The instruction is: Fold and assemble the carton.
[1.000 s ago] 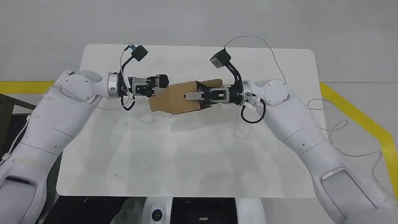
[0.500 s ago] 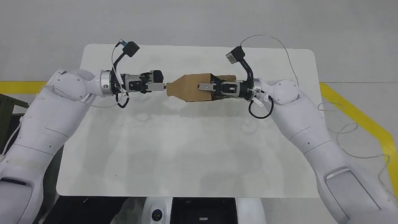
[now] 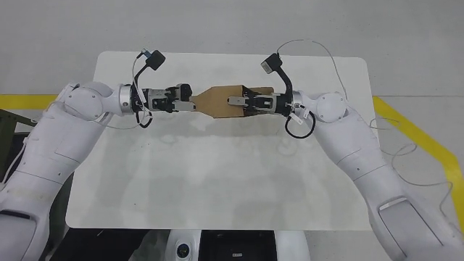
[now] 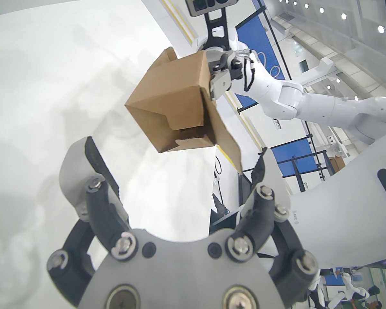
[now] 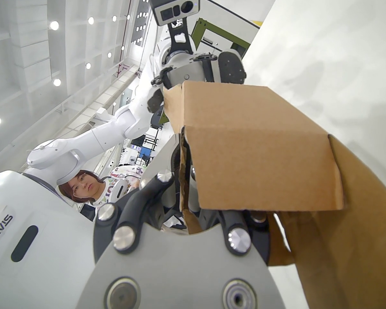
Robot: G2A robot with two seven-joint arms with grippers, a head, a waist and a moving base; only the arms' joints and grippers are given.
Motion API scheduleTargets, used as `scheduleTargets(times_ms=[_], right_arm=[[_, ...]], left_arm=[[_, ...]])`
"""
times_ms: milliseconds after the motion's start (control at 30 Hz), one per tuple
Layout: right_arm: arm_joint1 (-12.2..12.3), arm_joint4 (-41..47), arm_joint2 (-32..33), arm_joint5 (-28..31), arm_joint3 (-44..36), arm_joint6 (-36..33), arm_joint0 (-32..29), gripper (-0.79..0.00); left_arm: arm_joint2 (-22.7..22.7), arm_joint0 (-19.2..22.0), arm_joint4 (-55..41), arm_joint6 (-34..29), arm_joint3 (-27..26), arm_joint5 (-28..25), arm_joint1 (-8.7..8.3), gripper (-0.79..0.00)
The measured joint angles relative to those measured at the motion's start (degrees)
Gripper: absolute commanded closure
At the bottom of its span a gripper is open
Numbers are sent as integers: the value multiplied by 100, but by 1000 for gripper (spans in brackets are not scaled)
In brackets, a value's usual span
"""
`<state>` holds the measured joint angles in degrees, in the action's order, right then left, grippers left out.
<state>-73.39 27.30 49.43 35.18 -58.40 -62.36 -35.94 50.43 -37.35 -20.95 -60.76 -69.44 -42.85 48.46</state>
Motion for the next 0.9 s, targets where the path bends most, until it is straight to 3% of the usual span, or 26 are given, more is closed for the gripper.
scheduleTargets(times_ms=[900], right_arm=[[-160,511,-61,244,-224,-411,-42,0]], left_arm=[[-207,119,268,-24,397,0,258,-785]])
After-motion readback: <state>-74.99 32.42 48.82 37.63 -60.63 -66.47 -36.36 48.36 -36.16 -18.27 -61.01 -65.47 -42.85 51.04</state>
